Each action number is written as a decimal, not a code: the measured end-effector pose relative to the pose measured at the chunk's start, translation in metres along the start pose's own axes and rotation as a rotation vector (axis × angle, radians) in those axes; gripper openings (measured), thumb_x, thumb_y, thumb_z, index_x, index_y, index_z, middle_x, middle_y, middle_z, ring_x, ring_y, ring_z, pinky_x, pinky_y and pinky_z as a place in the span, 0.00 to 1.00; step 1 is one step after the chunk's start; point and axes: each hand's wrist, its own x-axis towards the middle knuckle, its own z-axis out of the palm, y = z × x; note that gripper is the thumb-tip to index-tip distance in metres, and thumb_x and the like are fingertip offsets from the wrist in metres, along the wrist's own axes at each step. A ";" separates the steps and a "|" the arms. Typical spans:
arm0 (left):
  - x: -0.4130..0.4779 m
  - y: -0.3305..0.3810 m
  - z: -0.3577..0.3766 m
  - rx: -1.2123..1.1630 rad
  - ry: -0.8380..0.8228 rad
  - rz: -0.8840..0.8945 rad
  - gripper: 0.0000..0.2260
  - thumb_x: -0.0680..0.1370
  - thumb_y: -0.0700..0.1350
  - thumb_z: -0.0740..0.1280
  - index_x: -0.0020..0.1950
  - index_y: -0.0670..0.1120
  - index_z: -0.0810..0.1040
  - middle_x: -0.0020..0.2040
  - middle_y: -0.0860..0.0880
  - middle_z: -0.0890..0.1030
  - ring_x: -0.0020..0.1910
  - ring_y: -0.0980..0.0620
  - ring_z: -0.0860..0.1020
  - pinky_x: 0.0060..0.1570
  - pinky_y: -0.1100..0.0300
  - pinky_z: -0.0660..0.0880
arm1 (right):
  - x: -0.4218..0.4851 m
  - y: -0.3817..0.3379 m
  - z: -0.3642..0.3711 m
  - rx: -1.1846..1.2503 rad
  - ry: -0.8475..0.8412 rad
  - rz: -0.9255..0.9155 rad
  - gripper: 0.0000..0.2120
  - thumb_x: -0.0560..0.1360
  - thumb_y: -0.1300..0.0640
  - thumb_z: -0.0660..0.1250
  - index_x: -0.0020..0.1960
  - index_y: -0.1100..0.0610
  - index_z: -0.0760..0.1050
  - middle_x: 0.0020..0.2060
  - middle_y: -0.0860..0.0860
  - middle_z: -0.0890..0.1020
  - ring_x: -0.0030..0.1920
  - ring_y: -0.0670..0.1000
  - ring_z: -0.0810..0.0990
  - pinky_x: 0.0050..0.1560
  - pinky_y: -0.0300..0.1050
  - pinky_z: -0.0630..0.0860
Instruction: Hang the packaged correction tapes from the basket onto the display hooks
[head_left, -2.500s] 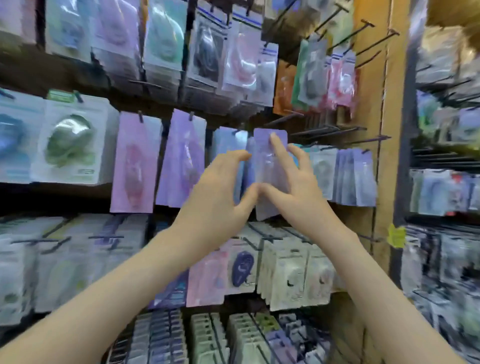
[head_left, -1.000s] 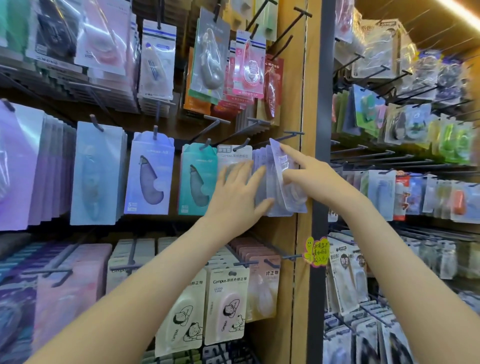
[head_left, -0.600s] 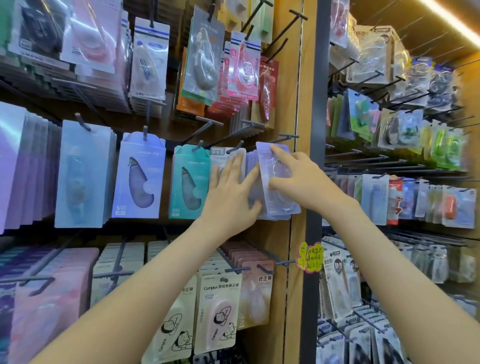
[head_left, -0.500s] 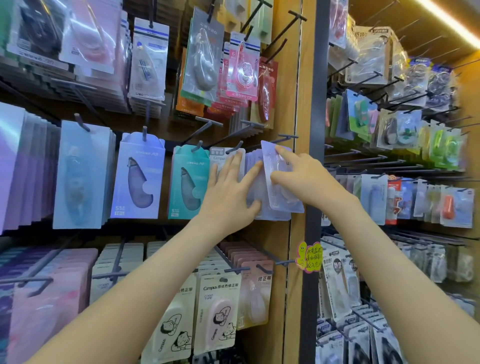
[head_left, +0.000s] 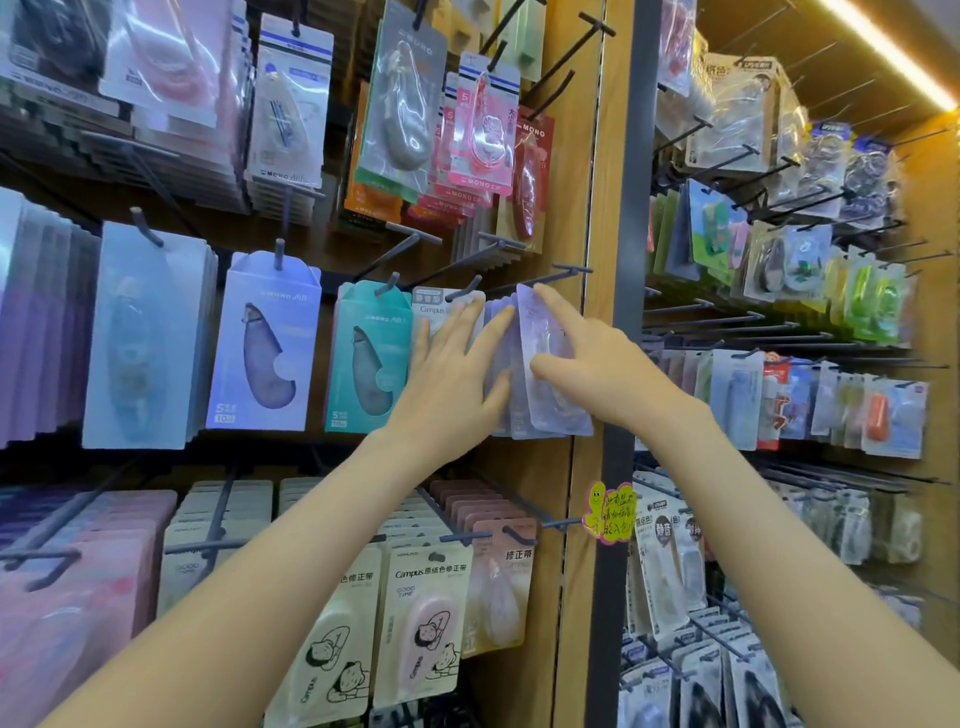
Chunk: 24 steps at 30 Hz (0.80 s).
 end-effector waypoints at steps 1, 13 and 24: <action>0.000 0.000 0.000 0.011 0.008 -0.006 0.26 0.82 0.49 0.57 0.78 0.53 0.51 0.79 0.48 0.49 0.78 0.50 0.45 0.71 0.53 0.33 | 0.001 0.000 0.005 -0.005 -0.005 0.004 0.32 0.77 0.48 0.57 0.76 0.37 0.46 0.62 0.57 0.71 0.58 0.59 0.73 0.57 0.55 0.72; -0.010 -0.013 -0.004 0.161 -0.023 -0.080 0.27 0.81 0.47 0.58 0.78 0.51 0.53 0.79 0.46 0.51 0.78 0.46 0.46 0.73 0.48 0.38 | 0.017 0.002 0.035 0.191 -0.019 0.052 0.34 0.79 0.46 0.60 0.78 0.40 0.45 0.74 0.55 0.56 0.70 0.59 0.64 0.55 0.44 0.64; -0.047 -0.015 -0.044 0.166 -0.047 -0.124 0.27 0.79 0.46 0.63 0.77 0.50 0.58 0.76 0.42 0.59 0.75 0.43 0.57 0.73 0.49 0.55 | -0.008 -0.006 0.047 0.043 0.169 0.013 0.34 0.78 0.51 0.62 0.79 0.50 0.49 0.77 0.58 0.41 0.77 0.59 0.41 0.76 0.56 0.49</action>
